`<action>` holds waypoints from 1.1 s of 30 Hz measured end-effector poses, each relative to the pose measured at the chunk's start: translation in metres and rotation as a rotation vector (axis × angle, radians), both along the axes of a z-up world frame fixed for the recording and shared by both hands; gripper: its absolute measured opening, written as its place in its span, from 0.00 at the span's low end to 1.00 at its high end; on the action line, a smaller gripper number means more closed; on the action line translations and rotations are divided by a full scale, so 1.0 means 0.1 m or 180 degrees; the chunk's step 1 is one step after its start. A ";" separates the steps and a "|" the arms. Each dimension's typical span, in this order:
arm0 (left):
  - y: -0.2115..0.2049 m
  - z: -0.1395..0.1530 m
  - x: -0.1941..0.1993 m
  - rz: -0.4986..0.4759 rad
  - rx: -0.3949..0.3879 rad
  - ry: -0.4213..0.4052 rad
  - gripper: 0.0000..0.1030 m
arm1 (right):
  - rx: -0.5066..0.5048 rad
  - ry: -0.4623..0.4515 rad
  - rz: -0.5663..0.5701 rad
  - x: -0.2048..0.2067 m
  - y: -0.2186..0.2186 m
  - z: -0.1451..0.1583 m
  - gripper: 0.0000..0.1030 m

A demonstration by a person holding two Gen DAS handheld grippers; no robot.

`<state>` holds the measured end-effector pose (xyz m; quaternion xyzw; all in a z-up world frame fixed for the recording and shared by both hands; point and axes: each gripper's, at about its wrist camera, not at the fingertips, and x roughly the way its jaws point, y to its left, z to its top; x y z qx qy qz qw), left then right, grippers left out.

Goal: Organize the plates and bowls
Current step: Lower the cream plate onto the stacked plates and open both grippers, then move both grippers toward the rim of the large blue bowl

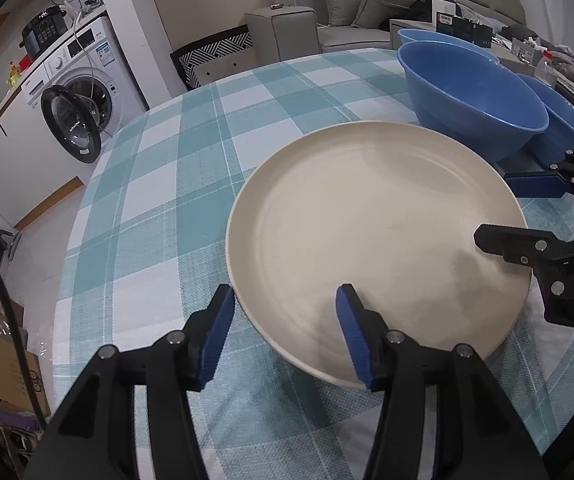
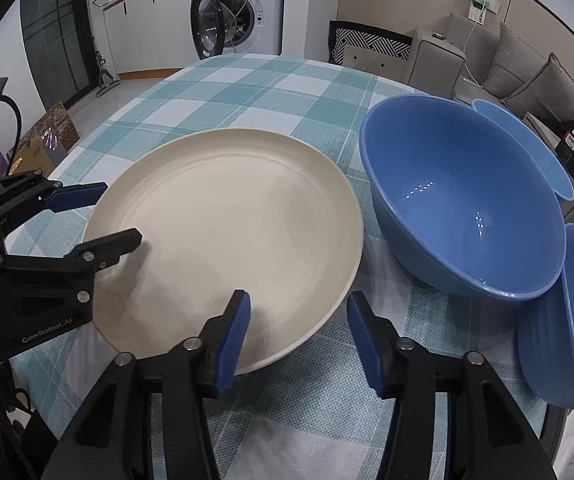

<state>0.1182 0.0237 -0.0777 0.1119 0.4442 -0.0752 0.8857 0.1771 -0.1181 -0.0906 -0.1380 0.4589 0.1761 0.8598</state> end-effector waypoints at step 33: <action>-0.10 0.66 -0.14 0.0282 -0.0555 -0.0675 1.00 | 0.0686 -0.0459 -0.0008 -0.16 -0.66 0.69 0.99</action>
